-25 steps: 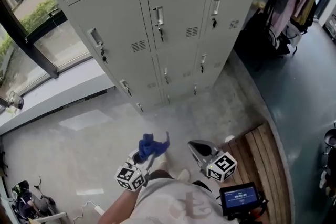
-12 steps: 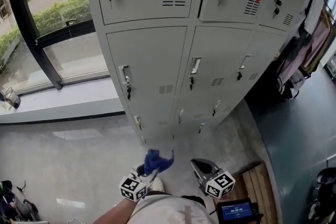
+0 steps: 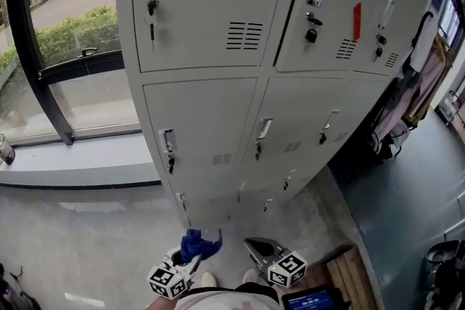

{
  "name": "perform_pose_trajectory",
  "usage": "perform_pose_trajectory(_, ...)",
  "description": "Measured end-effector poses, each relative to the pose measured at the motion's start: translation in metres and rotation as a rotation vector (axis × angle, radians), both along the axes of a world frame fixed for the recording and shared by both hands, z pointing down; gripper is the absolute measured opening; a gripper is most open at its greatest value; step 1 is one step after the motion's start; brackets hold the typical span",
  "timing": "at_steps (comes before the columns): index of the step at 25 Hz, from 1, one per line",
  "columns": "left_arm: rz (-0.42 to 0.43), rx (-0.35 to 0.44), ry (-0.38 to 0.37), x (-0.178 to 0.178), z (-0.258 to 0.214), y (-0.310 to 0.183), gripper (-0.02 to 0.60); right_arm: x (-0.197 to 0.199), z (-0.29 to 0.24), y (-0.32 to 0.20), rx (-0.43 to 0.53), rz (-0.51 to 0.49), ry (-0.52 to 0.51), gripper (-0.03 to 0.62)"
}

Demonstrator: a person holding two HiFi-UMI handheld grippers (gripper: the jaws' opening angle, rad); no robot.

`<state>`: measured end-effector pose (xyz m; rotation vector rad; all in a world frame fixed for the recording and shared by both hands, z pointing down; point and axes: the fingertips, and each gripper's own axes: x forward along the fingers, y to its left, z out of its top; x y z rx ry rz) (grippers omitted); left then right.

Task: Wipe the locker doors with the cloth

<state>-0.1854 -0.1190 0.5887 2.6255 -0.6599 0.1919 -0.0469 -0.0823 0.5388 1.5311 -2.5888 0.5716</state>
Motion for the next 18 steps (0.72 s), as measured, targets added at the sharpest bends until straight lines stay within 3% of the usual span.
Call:
perform_pose_trajectory(7,-0.134,0.149,0.048,0.002,-0.075,-0.069,0.153,0.022,-0.031,-0.04,0.067,-0.092,0.041,0.003)
perform_pose_trajectory(14,-0.238,0.294,0.076,0.008,-0.145,-0.101,0.155,0.037,-0.054,-0.066,0.154,-0.207,0.078,0.003)
perform_pose_trajectory(18,-0.368,0.44,0.08,-0.008,-0.204,-0.128,0.153,0.038,-0.053,-0.078,0.166,-0.234,0.048,0.003)
